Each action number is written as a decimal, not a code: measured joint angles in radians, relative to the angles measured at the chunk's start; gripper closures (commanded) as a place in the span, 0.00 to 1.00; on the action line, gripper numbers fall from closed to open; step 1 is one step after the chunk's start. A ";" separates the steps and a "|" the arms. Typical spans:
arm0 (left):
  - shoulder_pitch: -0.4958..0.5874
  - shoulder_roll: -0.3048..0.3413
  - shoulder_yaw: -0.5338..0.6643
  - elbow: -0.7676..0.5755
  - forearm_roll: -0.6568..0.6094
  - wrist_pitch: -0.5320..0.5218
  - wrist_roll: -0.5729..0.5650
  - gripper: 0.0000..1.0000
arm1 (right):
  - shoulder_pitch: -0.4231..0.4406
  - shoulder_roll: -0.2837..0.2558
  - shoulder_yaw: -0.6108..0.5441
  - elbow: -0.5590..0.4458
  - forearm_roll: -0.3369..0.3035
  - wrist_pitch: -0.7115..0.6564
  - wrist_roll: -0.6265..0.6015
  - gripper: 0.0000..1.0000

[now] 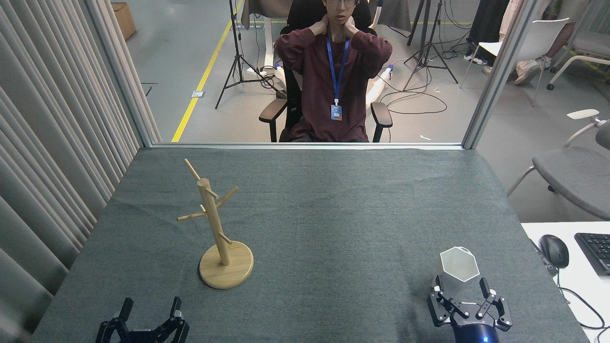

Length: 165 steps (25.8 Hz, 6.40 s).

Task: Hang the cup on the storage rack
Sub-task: 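Move the right gripper to the white hexagonal cup and grasp it, then lift the cup with the right gripper and carry it toward the center, then hand the cup from the right gripper to the left gripper, then carry the cup with the left gripper onto a branch of the wooden stand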

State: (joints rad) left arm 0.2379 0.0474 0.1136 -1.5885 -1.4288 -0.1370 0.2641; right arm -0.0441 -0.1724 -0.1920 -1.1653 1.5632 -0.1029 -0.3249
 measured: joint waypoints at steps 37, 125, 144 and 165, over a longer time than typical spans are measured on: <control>-0.113 -0.025 -0.304 0.162 -0.178 0.001 0.104 0.01 | -0.004 0.081 0.136 -0.272 0.017 0.016 -0.007 0.38; -0.233 -0.130 -0.444 0.211 -0.370 0.047 0.085 0.47 | 0.227 0.217 0.351 -0.499 0.081 0.284 -0.035 0.02; -0.149 -0.090 -0.160 0.044 -0.377 0.127 0.080 0.45 | 0.285 0.154 0.249 -0.433 0.080 0.184 -0.005 0.02; -0.346 -0.107 0.154 0.272 -0.765 0.222 0.078 0.47 | 0.272 0.154 0.249 -0.429 0.081 0.185 -0.008 0.02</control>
State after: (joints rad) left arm -0.1083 -0.0594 0.2676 -1.3164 -2.1936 0.0853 0.3426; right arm 0.2277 -0.0186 0.0567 -1.5941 1.6445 0.0822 -0.3327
